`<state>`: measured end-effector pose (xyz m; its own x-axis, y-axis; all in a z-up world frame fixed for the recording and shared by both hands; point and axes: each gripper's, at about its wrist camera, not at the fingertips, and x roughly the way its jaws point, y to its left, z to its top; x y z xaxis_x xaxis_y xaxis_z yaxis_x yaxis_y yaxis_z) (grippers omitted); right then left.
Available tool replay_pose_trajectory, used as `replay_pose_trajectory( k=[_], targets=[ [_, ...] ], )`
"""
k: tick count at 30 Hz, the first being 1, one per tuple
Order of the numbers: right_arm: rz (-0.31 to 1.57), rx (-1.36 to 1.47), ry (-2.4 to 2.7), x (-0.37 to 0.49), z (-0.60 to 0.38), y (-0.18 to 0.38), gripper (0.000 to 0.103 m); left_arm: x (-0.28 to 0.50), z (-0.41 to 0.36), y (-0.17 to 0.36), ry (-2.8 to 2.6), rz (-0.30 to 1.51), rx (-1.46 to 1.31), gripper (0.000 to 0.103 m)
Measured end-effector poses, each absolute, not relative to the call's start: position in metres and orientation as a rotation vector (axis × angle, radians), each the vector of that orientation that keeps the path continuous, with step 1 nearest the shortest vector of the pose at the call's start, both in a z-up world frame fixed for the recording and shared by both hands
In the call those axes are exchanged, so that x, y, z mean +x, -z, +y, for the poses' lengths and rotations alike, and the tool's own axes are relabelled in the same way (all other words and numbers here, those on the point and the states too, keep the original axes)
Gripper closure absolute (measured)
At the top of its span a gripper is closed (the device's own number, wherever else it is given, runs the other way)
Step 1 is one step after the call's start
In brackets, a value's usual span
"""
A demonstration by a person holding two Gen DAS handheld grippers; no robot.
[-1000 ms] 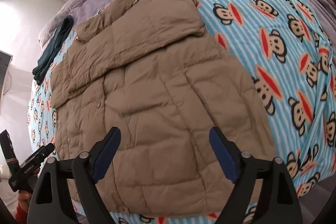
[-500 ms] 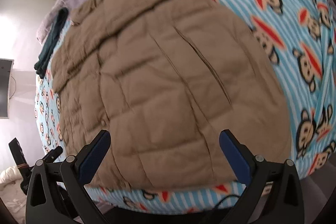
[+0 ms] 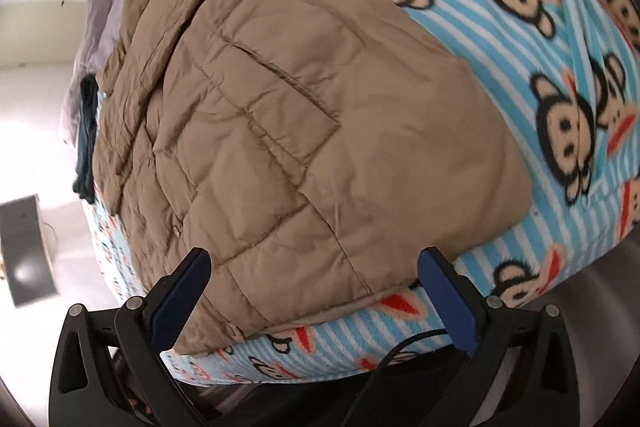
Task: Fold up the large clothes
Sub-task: 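Move both open tools to the hem edge of the tan jacket, then grasp the jacket hem with the left tool while the right tool grasps it too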
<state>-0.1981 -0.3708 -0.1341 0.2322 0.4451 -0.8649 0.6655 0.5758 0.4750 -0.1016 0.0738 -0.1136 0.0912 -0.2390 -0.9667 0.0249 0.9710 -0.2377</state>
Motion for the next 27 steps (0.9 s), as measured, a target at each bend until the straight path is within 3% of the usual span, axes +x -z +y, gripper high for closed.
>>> replay_pose_trajectory(
  k=[9, 16, 27],
  targets=[
    [1.355, 1.216, 0.176, -0.223, -0.384, 0.147, 0.0, -0.136, 0.143, 0.138, 0.235, 1.554, -0.6, 0.0],
    [1.351, 1.313, 0.218, -0.242, -0.392, 0.164, 0.0, -0.164, 0.139, 0.174, 0.258, 1.659, -0.708, 0.0],
    [1.295, 1.414, 0.223, -0.24, -0.395, 0.193, 0.0, -0.136, 0.107, 0.189, 0.285, 1.616, -0.763, 0.0]
  ],
)
